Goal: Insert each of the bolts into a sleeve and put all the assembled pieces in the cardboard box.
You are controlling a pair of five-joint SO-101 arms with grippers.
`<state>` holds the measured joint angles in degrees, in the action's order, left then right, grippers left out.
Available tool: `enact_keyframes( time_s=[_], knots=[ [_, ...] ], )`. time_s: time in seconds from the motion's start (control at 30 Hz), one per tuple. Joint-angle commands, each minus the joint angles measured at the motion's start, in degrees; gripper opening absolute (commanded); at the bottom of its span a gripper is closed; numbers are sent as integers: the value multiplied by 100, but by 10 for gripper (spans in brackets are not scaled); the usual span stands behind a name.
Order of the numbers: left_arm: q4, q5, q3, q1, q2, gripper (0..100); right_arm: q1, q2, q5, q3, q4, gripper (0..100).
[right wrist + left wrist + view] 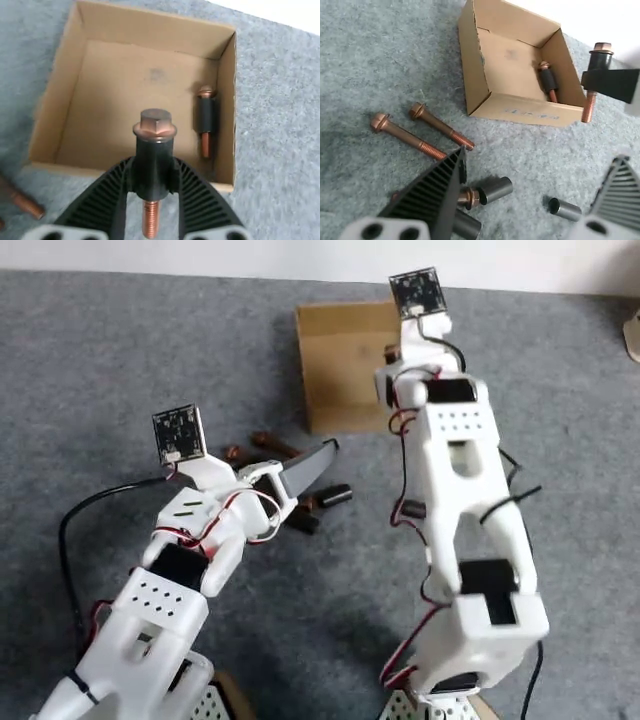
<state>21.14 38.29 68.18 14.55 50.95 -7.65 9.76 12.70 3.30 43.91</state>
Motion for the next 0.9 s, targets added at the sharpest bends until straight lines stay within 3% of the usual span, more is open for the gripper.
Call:
enact_keyframes(
  time_s=[0.0,0.57,0.87],
  knots=[
    [-123,-53,-40,48,75,403,92,224,-18,857,-189,4],
    [-123,-53,-40,48,75,403,101,2976,185,4497,1147,4],
    [-123,-53,-40,48,75,403,303,4163,220,5780,1297,4]
  ],
)
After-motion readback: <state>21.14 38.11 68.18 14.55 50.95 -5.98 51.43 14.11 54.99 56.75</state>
